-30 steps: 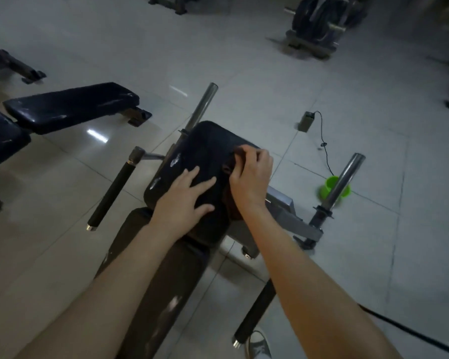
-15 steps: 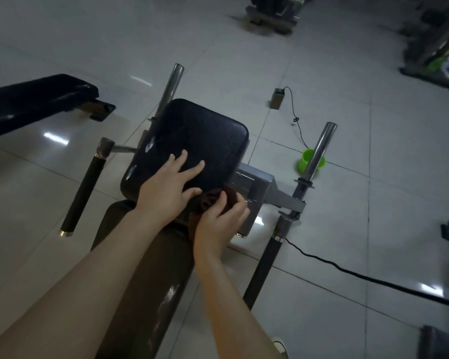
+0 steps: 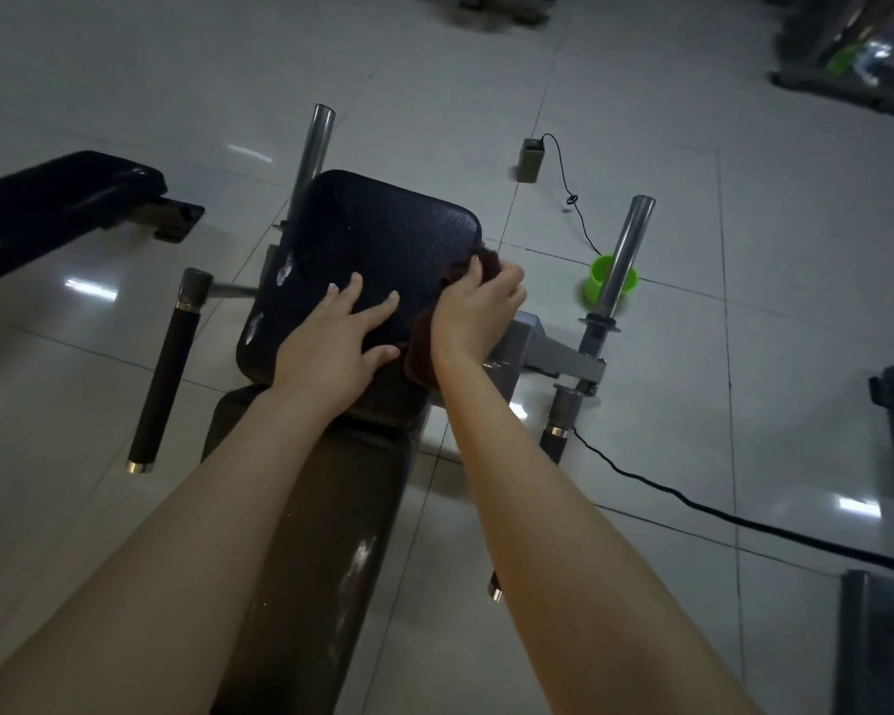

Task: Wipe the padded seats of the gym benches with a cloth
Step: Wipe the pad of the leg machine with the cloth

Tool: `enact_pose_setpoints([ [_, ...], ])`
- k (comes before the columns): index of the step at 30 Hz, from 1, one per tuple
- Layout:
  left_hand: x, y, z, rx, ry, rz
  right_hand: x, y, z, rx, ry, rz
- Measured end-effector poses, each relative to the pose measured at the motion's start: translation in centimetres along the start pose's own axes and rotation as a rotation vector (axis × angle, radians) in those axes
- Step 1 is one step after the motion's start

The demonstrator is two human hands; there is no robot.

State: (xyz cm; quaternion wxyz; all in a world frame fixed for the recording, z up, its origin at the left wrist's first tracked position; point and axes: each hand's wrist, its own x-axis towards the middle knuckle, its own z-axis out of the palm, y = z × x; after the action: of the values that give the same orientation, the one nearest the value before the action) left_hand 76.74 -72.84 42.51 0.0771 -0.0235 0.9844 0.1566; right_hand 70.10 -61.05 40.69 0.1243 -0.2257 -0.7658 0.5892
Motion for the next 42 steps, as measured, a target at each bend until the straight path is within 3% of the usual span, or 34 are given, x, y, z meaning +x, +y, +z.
enact_pose_setpoints([
  [9,-0.1,0.0,-0.2,-0.009,0.006,-0.010,-9.9,4.4,-3.9,0.032,-0.168,0.105],
  [15,-0.2,0.1,0.3,-0.022,0.022,-0.001,-6.7,2.9,-2.4,0.047,-0.092,0.125],
  [28,-0.1,-0.1,0.2,-0.049,0.021,0.008,0.5,-2.0,-1.3,0.025,-0.111,0.116],
  [37,-0.4,0.1,-0.5,-0.051,-0.023,0.000,-11.0,5.0,-4.0,0.039,-0.162,0.144],
  [42,-0.6,0.0,-0.4,-0.061,-0.006,0.006,-12.2,5.4,-4.5,0.058,-0.198,0.152],
])
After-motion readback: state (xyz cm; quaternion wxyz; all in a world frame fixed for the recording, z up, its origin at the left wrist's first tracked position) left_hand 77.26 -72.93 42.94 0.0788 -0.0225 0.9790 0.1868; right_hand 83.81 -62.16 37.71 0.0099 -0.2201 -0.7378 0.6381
